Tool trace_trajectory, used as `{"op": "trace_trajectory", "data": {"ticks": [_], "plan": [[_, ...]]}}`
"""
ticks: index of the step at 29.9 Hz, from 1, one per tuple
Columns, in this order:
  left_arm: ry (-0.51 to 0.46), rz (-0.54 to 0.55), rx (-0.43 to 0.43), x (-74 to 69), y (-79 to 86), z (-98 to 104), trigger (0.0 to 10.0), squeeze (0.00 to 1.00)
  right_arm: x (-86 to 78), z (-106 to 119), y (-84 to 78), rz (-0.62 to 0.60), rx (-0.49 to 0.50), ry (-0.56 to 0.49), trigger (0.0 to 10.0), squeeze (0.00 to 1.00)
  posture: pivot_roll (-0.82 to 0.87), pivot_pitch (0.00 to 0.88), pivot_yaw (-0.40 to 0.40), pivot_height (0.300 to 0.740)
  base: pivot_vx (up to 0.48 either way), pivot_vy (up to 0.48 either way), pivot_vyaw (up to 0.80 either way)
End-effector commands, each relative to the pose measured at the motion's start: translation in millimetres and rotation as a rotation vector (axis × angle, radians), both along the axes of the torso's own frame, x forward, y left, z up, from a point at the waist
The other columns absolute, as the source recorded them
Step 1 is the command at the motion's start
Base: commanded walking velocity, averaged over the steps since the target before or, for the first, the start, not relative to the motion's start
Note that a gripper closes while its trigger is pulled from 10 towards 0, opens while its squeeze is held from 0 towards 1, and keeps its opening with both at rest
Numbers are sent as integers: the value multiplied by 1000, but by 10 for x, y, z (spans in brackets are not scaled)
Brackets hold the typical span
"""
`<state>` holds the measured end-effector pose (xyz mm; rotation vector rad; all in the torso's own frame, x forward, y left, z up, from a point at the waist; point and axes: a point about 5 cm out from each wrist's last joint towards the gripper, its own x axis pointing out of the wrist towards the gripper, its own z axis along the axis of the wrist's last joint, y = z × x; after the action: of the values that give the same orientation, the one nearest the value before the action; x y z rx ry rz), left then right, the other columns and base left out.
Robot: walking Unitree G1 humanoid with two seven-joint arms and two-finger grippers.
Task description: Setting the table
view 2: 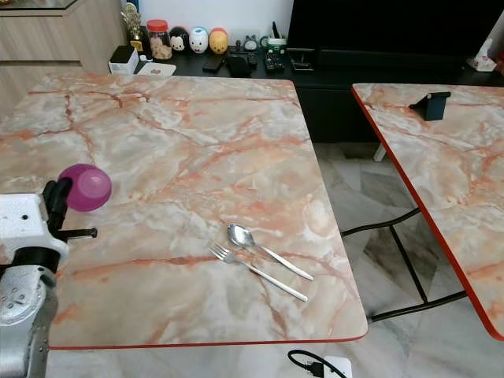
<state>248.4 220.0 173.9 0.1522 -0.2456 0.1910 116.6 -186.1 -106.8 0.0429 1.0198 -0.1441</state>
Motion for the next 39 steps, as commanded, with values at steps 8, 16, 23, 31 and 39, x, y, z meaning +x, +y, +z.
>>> {"op": "trace_trajectory", "data": {"ticks": [8, 16, 23, 31, 39], "plan": [[-37, -10, 6, 85, -39, 76, 10000, 0, -27, -3, -43, -13, -8, 6, 10000, 0, 57, 0, -82, 740, 0, -431, 0], [-45, -7, 11, 136, -47, 97, 10000, 0, -30, -6, -46, -23, -14, 14, 10000, 0, 51, 0, -79, 740, 0, -480, 0], [-53, -8, 4, 157, -62, 108, 10000, 0, -27, -6, -37, -25, -8, 14, 10000, 0, 52, 0, -80, 740, 0, -480, -407], [-70, -4, -2, 208, -62, 153, 10000, 0, -8, 0, -26, -27, -5, 3, 10000, 0, 48, 0, -77, 740, 0, -480, -72], [-80, -6, -16, 244, -78, 177, 10000, 0, -4, -1, -19, -20, -6, 4, 10000, 0, 47, 0, -75, 740, 0, -480, 0]]}}
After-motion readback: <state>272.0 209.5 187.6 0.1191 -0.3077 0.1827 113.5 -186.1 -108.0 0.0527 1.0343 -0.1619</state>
